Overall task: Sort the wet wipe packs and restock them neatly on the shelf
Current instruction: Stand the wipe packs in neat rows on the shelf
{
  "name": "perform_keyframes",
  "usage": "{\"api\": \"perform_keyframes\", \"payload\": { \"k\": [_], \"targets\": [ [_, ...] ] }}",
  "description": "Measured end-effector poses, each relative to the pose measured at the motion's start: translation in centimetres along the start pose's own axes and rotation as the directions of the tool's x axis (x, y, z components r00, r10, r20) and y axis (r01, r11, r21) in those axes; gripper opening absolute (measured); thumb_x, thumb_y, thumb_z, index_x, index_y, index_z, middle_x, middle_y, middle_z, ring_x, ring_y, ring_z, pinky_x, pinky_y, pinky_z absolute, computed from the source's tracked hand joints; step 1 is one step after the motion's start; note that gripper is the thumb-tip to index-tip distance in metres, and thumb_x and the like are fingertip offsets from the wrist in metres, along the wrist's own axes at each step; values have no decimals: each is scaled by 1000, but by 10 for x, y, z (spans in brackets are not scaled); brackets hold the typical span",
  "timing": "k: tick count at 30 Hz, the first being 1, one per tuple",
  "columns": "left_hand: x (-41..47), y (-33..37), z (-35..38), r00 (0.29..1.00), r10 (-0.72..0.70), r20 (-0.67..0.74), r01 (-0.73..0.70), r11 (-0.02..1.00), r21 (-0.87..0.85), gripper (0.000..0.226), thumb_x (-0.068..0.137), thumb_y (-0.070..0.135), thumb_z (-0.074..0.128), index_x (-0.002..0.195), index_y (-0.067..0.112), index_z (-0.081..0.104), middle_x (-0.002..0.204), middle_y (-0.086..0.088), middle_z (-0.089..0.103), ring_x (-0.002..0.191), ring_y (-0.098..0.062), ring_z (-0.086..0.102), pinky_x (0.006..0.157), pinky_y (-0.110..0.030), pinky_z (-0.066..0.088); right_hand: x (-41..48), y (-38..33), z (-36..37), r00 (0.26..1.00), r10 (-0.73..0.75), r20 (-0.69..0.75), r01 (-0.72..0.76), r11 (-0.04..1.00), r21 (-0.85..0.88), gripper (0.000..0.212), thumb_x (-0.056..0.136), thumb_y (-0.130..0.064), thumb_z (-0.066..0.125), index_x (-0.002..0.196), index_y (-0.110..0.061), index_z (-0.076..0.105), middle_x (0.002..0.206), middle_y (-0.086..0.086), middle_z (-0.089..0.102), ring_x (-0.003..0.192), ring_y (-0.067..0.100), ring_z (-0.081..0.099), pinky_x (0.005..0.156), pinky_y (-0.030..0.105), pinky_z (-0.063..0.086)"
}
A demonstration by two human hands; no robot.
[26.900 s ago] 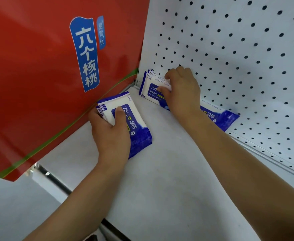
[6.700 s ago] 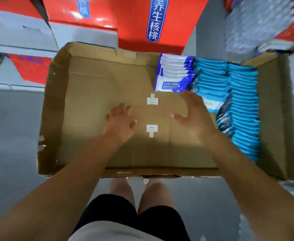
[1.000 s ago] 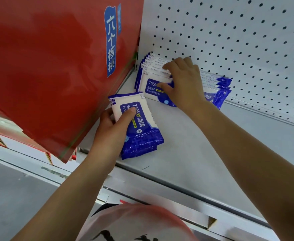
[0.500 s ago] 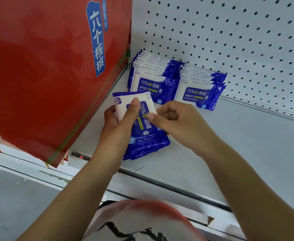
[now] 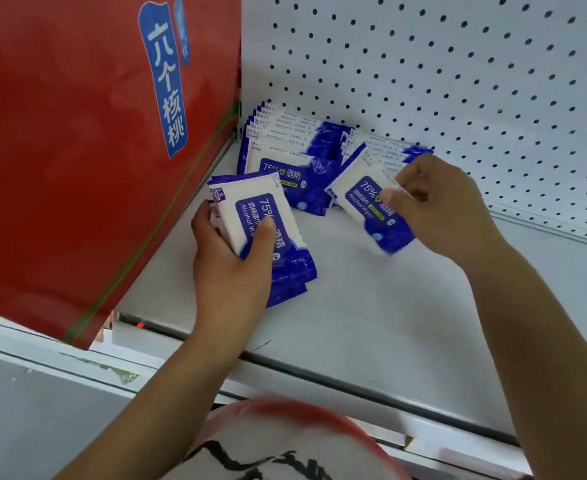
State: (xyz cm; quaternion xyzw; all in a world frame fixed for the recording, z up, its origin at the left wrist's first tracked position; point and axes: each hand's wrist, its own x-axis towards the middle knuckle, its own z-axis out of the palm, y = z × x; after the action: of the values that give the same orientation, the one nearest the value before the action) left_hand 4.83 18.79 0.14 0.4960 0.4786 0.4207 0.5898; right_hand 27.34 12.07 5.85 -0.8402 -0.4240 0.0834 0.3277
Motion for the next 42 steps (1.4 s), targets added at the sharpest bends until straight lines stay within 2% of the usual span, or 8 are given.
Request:
{"api": "perform_keyframes", "payload": {
  "k": [8, 11, 14, 17, 22, 25, 30, 42],
  "targets": [
    [2, -5, 0, 999, 2, -47, -3, 1000, -29, 61, 91, 38, 74, 142, 35, 41, 113, 20, 64, 91, 1, 71, 54, -12, 53, 28, 23, 8, 956, -289, -38, 254, 889, -380, 18, 84, -23, 75, 98, -13, 66, 109, 6, 60, 107, 28, 52, 88, 45, 46],
    [3, -5, -1, 999, 2, -43, -3, 1000, -22, 60, 91, 38, 74, 140, 36, 41, 112, 20, 63, 91, 1, 71, 54, -13, 53, 30, 30, 16, 944, -321, -73, 271, 882, -385, 29, 82, -24, 78, 105, -12, 65, 111, 6, 60, 109, 28, 50, 90, 38, 39],
    [2, -6, -1, 999, 7, -51, -9, 999, -30, 54, 92, 36, 74, 134, 37, 41, 107, 22, 63, 85, 12, 69, 52, -11, 52, 27, 29, 20, 930, -344, -128, 271, 879, -392, 37, 82, -25, 79, 112, -13, 62, 113, 5, 58, 109, 27, 48, 87, 32, 27],
    [0, -7, 1, 996, 14, -86, -18, 999, -46, 54, 91, 36, 74, 134, 36, 41, 109, 21, 64, 92, 3, 71, 55, -12, 53, 20, 17, 29, 891, -421, -168, 353, 877, -327, 38, 81, -30, 79, 112, -15, 63, 112, 2, 58, 109, 24, 46, 87, 29, 23],
    [0, -7, 2, 983, 45, -176, -61, 994, -87, 63, 92, 37, 74, 143, 34, 38, 115, 22, 63, 95, 3, 70, 58, -12, 54, 19, -10, 60, 845, -535, 12, 496, 774, -393, 61, 76, -56, 78, 122, -20, 62, 126, 0, 58, 121, 23, 45, 94, 35, 26],
    [-1, -9, 1, 971, 54, -235, -86, 988, -127, 67, 92, 36, 74, 146, 31, 36, 117, 23, 61, 99, 2, 69, 61, -12, 55, 30, -18, 77, 841, -536, 79, 504, 722, -474, 72, 74, -59, 77, 130, -19, 58, 132, 2, 53, 126, 27, 41, 100, 43, 26],
    [-1, -11, 1, 961, 67, -267, -105, 986, -133, 69, 91, 35, 74, 148, 28, 34, 115, 25, 59, 95, 15, 65, 61, -12, 55, 43, -23, 91, 838, -542, 55, 480, 687, -546, 66, 79, -49, 77, 133, -18, 54, 134, 7, 51, 129, 29, 39, 105, 48, 24],
    [-2, -8, 1, 964, 46, -262, -78, 990, -116, 69, 91, 35, 73, 148, 28, 32, 111, 25, 53, 94, 1, 64, 55, -7, 50, 58, -30, 106, 830, -556, -40, 428, 683, -592, 62, 78, -45, 79, 125, -14, 53, 132, 12, 52, 126, 32, 44, 103, 51, 29]
  ]
}}
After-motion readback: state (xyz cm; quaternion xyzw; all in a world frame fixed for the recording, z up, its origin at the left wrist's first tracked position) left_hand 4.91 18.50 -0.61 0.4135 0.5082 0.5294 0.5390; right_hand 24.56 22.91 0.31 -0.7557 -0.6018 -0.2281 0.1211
